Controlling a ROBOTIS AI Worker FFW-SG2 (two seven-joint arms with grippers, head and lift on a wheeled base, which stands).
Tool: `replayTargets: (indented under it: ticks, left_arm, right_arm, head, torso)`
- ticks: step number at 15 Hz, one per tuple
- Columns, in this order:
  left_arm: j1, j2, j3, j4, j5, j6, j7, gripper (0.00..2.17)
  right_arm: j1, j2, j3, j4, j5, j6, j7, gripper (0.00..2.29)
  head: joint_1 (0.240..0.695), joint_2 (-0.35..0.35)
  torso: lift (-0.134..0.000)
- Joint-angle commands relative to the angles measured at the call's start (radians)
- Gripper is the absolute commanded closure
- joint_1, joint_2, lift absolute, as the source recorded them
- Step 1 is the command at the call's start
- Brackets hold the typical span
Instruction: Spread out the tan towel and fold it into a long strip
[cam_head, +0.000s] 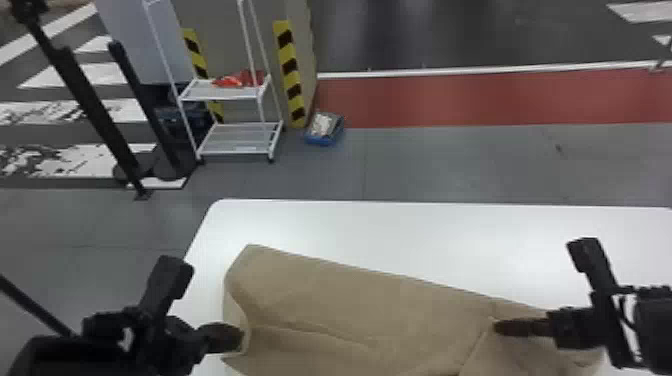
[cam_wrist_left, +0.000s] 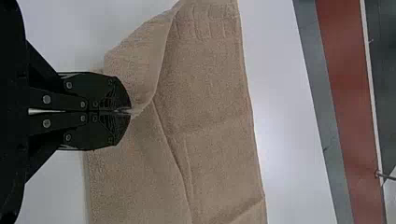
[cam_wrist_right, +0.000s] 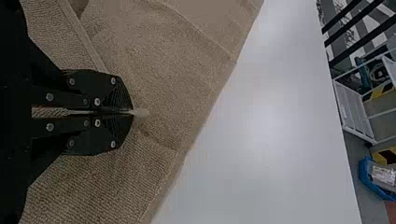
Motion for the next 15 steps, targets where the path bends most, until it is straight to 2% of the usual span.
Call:
replayTargets:
  ticks: [1, 4, 6, 8, 10, 11, 12, 15]
  left_arm:
    - [0.0, 0.0, 0.005, -0.004, -0.001, 0.0, -0.002, 1.91]
    - [0.006, 0.0, 0.015, -0.015, 0.001, 0.0, -0.005, 1.91]
    - [0.009, 0.002, 0.018, -0.016, 0.001, 0.0, -0.008, 1.91]
    - [0.011, 0.008, 0.014, -0.013, -0.002, -0.006, -0.014, 1.91]
    - [0.009, 0.015, 0.001, -0.002, -0.047, -0.028, -0.021, 1.91]
    - [0.009, 0.015, -0.008, 0.002, -0.093, -0.058, -0.04, 1.91]
    - [0.015, 0.026, -0.026, 0.004, -0.136, -0.064, -0.06, 1.91]
    - [0.04, 0.072, -0.074, 0.001, -0.185, -0.067, -0.086, 1.91]
  right_arm:
    - [0.008, -0.002, -0.041, -0.009, -0.009, -0.003, 0.018, 1.23]
    - [0.061, -0.02, -0.185, -0.098, -0.015, -0.024, 0.108, 1.23]
    - [0.093, -0.057, -0.286, -0.126, -0.017, -0.04, 0.165, 1.23]
    - [0.129, -0.106, -0.38, -0.127, -0.031, -0.092, 0.206, 1.23]
    - [0.155, -0.146, -0.436, -0.126, -0.034, -0.113, 0.231, 1.23]
    - [0.17, -0.163, -0.456, -0.121, -0.034, -0.144, 0.245, 1.23]
    - [0.181, -0.177, -0.479, -0.114, -0.032, -0.165, 0.248, 1.23]
    - [0.192, -0.2, -0.522, -0.08, -0.034, -0.221, 0.269, 1.23]
  head:
    - [0.695, 0.149]
    - [0.695, 0.142]
    - [0.695, 0.12]
    - [0.695, 0.053]
    - [0.695, -0.006]
    - [0.695, -0.061]
    - [0.695, -0.086]
    - [0.695, -0.154]
  torso:
    - [0.0]
    - [0.0]
    - [0.0]
    - [0.0]
    - [0.0]
    - [0.0]
    - [0.0]
    - [0.0]
